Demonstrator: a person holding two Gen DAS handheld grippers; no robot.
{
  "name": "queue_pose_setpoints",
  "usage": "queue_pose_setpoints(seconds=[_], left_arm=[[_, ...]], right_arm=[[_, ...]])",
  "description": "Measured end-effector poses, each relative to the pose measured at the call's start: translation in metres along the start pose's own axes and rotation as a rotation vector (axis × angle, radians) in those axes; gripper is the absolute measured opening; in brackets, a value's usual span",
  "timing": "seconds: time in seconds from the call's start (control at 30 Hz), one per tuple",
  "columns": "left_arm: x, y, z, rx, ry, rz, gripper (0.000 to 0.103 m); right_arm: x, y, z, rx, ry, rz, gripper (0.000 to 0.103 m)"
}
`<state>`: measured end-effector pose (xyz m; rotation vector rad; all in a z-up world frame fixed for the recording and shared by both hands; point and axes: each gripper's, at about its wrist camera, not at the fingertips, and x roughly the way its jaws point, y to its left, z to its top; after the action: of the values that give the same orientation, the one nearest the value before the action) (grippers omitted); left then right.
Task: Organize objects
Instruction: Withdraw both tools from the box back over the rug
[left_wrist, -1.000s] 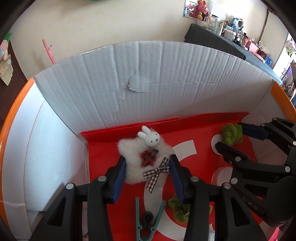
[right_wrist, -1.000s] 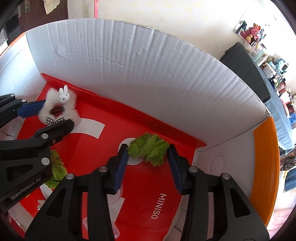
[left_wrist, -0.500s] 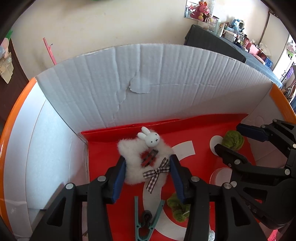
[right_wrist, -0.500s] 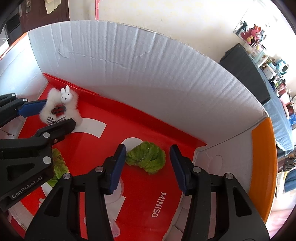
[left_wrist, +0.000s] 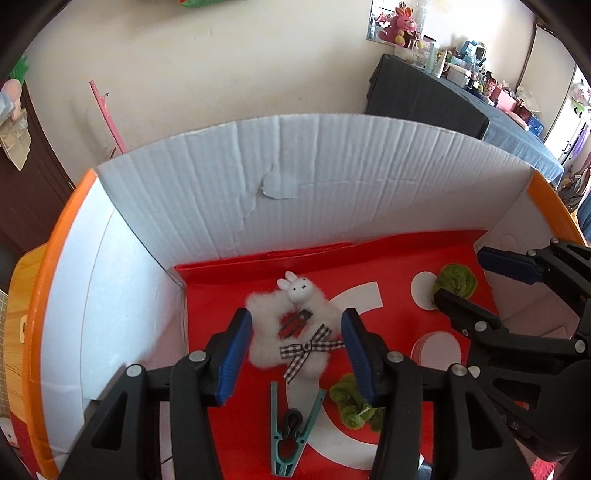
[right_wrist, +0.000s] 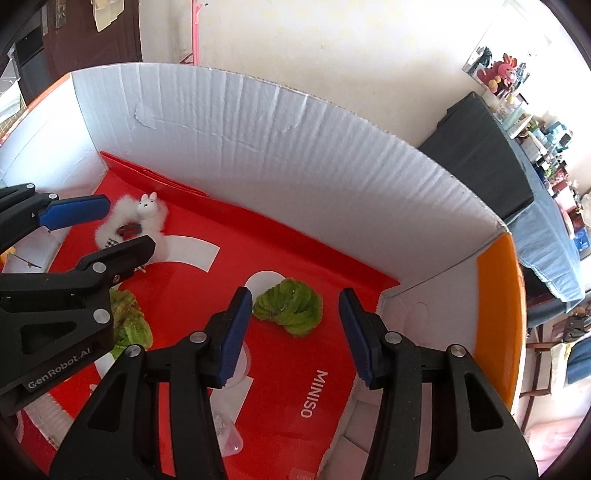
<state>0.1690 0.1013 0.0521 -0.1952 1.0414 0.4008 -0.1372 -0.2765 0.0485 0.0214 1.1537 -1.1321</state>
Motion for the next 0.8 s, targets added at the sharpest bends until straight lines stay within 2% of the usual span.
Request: queue_pose_setpoints(seconds=[0.37,0.8], left_arm=[[-0.027,0.004,-0.01,-0.007,-0.023,-0.016,0.054],[-0.079,0.016,-0.044,-0.032,-0.098,-0.069,0.055]], right_arm=[[-0.027,0.003,-0.01,0.007,-0.036,-0.015,0.048],[-0.078,0.013,-0.037,0.014,-0.115,-0.007,0.048]])
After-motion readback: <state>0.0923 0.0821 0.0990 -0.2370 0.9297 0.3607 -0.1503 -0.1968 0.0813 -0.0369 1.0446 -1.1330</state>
